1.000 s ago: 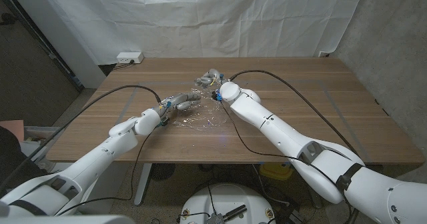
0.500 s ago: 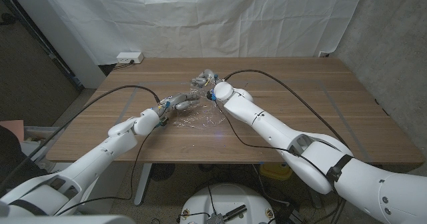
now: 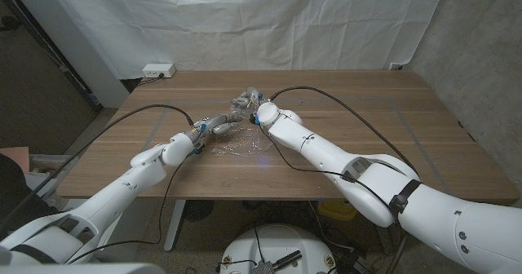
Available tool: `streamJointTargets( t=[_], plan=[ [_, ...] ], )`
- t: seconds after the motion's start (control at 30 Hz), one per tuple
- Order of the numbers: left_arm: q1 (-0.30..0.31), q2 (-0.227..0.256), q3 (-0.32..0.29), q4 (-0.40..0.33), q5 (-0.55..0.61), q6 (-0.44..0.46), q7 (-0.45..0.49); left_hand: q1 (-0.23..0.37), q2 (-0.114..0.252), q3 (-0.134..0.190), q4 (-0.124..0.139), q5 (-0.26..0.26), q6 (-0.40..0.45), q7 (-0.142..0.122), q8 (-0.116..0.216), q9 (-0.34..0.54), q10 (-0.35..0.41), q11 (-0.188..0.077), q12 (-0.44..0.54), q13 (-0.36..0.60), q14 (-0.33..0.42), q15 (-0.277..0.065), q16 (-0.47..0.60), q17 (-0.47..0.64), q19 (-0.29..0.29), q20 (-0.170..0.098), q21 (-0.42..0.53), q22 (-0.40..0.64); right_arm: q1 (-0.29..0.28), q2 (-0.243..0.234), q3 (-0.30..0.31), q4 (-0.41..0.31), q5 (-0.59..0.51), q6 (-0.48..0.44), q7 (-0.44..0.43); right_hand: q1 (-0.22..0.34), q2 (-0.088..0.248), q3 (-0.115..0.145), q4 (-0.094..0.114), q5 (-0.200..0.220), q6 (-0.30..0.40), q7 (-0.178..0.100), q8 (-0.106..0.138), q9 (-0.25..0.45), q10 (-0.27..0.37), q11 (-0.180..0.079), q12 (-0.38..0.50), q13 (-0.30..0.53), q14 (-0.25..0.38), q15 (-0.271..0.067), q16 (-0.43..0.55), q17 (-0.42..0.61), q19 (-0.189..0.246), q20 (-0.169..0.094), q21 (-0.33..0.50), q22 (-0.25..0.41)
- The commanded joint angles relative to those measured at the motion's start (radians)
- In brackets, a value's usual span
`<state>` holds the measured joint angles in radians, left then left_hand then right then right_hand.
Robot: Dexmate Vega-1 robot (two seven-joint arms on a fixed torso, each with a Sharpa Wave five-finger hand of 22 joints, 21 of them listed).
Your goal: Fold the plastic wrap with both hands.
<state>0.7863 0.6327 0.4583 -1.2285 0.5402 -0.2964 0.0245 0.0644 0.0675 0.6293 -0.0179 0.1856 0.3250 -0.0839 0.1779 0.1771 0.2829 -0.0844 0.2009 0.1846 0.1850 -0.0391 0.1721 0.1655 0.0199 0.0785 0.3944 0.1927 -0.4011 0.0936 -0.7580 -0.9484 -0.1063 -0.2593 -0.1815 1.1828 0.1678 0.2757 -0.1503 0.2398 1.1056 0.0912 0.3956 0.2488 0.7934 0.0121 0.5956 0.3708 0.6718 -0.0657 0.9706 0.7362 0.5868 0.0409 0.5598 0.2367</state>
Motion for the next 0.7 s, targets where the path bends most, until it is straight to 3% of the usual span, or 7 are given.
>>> streamJointTargets(
  t=[0.03, 0.37, 0.7],
  plan=[
    [0.003, -0.001, -0.005, -0.003, -0.004, 0.009, 0.010, -0.005, 0.002, -0.002, 0.002, 0.005, -0.003, 0.001, 0.004, 0.000, -0.002, 0.000, 0.000, 0.003, -0.006, -0.034, 0.008, 0.004, 0.007, 0.021, -0.002, 0.002, 0.036, 0.049, 0.001, 0.135, -0.016, 0.052, -0.029, 0.010, -0.001, -0.001, 0.006, -0.006, 0.007, 0.000, -0.003, 0.004, 0.008, 0.000, 0.006, 0.000, 0.008, -0.097, 0.004, 0.000, -0.005, 0.002, 0.006, -0.001],
    [0.025, 0.005, -0.029, -0.034, -0.013, 0.014, 0.037, -0.005, 0.003, -0.001, 0.002, 0.005, -0.005, -0.001, 0.004, 0.000, -0.006, 0.004, -0.001, 0.003, -0.006, -0.025, 0.008, 0.004, 0.005, 0.022, -0.004, 0.002, 0.061, 0.070, -0.012, 0.210, -0.042, 0.086, -0.043, 0.011, -0.001, -0.002, 0.008, -0.008, 0.011, -0.001, -0.005, 0.002, 0.009, -0.001, 0.010, 0.000, 0.009, -0.101, 0.003, -0.008, -0.010, 0.003, 0.011, -0.005],
    [0.077, 0.018, -0.086, -0.108, -0.013, 0.022, 0.113, -0.006, 0.004, -0.001, 0.003, 0.005, 0.008, -0.002, 0.010, 0.000, -0.002, 0.002, 0.001, 0.004, 0.008, 0.006, 0.013, 0.006, 0.003, 0.042, -0.008, 0.003, 0.054, 0.061, -0.034, 0.203, -0.088, 0.098, -0.083, 0.012, -0.002, -0.001, 0.008, -0.008, 0.014, -0.001, -0.005, 0.003, 0.012, -0.001, 0.012, -0.004, 0.012, -0.099, 0.002, -0.011, -0.012, 0.002, 0.015, -0.008]
  ],
)
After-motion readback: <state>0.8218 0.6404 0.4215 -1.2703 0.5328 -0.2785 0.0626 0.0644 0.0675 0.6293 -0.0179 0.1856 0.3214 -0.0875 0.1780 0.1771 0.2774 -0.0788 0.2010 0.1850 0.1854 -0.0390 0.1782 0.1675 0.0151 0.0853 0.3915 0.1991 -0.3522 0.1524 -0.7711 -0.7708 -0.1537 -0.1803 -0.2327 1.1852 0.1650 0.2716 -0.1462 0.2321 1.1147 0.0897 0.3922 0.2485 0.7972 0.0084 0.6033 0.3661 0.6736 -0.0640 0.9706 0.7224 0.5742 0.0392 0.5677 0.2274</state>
